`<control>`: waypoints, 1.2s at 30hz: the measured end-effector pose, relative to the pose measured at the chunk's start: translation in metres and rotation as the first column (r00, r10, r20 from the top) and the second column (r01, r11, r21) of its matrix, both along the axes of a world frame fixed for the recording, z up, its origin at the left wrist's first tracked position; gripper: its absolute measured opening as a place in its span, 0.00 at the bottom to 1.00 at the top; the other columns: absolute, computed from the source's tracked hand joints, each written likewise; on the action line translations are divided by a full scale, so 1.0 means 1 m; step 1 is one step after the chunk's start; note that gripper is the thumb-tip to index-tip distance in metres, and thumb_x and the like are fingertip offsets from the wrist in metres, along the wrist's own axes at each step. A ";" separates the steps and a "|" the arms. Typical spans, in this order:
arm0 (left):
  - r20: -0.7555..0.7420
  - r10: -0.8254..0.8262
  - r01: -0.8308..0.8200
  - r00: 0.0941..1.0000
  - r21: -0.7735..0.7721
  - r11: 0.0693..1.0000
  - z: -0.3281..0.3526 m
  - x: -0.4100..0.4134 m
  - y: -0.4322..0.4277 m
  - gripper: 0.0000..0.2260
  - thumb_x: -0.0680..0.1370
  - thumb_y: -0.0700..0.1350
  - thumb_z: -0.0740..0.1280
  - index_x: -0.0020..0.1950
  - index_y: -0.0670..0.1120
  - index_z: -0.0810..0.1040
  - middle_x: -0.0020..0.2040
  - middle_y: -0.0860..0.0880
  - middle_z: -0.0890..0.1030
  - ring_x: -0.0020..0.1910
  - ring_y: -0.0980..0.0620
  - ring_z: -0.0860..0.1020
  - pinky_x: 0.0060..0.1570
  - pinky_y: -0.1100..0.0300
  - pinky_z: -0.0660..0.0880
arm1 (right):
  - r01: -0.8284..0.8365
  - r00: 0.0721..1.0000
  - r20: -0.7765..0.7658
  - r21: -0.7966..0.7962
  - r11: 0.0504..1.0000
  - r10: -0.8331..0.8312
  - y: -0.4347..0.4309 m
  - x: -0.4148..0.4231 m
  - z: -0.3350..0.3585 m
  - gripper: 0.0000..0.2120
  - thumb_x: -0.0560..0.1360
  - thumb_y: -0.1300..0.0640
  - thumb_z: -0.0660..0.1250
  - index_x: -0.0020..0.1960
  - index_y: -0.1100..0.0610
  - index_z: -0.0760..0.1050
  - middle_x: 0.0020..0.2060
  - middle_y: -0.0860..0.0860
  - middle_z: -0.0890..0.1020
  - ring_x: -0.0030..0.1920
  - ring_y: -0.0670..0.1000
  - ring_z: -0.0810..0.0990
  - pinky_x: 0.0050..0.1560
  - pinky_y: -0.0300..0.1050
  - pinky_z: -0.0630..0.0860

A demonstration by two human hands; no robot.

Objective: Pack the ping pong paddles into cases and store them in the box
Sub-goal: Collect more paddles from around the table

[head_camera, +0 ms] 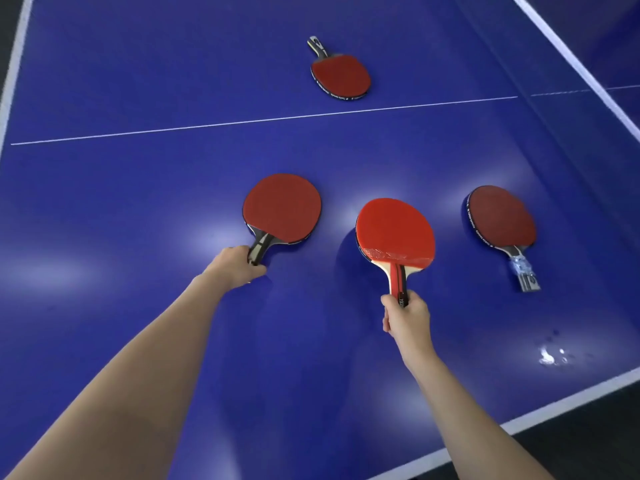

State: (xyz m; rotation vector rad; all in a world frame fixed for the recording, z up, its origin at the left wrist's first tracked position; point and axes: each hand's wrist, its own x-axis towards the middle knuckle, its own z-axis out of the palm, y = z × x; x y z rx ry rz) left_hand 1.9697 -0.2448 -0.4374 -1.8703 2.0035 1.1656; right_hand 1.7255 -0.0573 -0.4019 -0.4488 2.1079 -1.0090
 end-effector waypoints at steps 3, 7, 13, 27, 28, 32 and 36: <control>-0.210 0.179 -0.166 0.961 0.078 0.983 0.009 -0.013 0.019 0.09 0.73 0.48 0.66 0.38 0.44 0.71 0.33 0.48 0.77 0.31 0.49 0.73 0.32 0.60 0.68 | -0.013 1.000 0.010 0.002 1.000 0.013 0.002 0.008 0.002 0.06 0.74 0.60 0.65 0.40 0.59 0.71 0.27 0.51 0.73 0.22 0.44 0.71 0.23 0.37 0.70; -0.318 0.376 -0.366 0.871 0.092 0.926 0.011 -0.029 0.082 0.10 0.73 0.47 0.65 0.37 0.43 0.68 0.33 0.46 0.73 0.31 0.46 0.70 0.32 0.54 0.70 | -0.037 0.999 0.020 -0.004 0.999 0.037 0.008 0.024 0.002 0.08 0.74 0.60 0.65 0.39 0.59 0.68 0.28 0.52 0.71 0.22 0.46 0.69 0.23 0.37 0.69; -0.348 0.636 -0.592 0.689 0.237 0.771 0.002 -0.058 0.193 0.08 0.75 0.43 0.64 0.41 0.41 0.67 0.37 0.41 0.76 0.30 0.42 0.75 0.33 0.47 0.77 | -0.142 0.990 0.005 -0.026 0.989 0.143 0.032 0.058 -0.005 0.10 0.72 0.60 0.66 0.35 0.56 0.67 0.27 0.53 0.70 0.27 0.52 0.68 0.28 0.47 0.68; -0.416 0.851 -0.491 0.321 0.695 0.525 -0.010 -0.068 0.230 0.31 0.82 0.62 0.45 0.50 0.44 0.81 0.43 0.48 0.84 0.45 0.53 0.82 0.46 0.60 0.76 | -0.428 0.892 -0.131 0.057 0.902 0.432 0.055 0.095 -0.028 0.06 0.73 0.54 0.67 0.42 0.57 0.74 0.34 0.49 0.81 0.36 0.52 0.81 0.39 0.54 0.79; -0.411 0.860 -0.483 0.302 0.712 0.510 -0.009 -0.067 0.229 0.32 0.81 0.63 0.44 0.49 0.44 0.81 0.42 0.49 0.84 0.44 0.53 0.82 0.46 0.60 0.75 | -0.447 0.879 -0.148 0.076 0.891 0.454 0.054 0.095 -0.029 0.07 0.73 0.54 0.67 0.41 0.57 0.74 0.33 0.49 0.81 0.36 0.52 0.81 0.39 0.54 0.79; -0.399 0.870 -0.455 0.289 0.742 0.492 -0.008 -0.067 0.227 0.35 0.79 0.67 0.43 0.47 0.45 0.81 0.39 0.50 0.84 0.40 0.56 0.82 0.43 0.61 0.75 | -0.531 0.817 -0.169 0.155 0.833 0.552 0.054 0.096 -0.030 0.09 0.75 0.50 0.65 0.43 0.55 0.71 0.35 0.47 0.79 0.39 0.51 0.81 0.41 0.53 0.80; -0.368 0.889 -0.452 0.271 0.767 0.455 -0.005 -0.066 0.226 0.36 0.79 0.66 0.42 0.52 0.43 0.81 0.47 0.45 0.85 0.49 0.51 0.83 0.46 0.59 0.77 | -0.602 0.747 -0.162 0.247 0.760 0.644 0.048 0.095 -0.027 0.18 0.79 0.39 0.54 0.46 0.53 0.70 0.41 0.48 0.79 0.45 0.52 0.81 0.43 0.48 0.78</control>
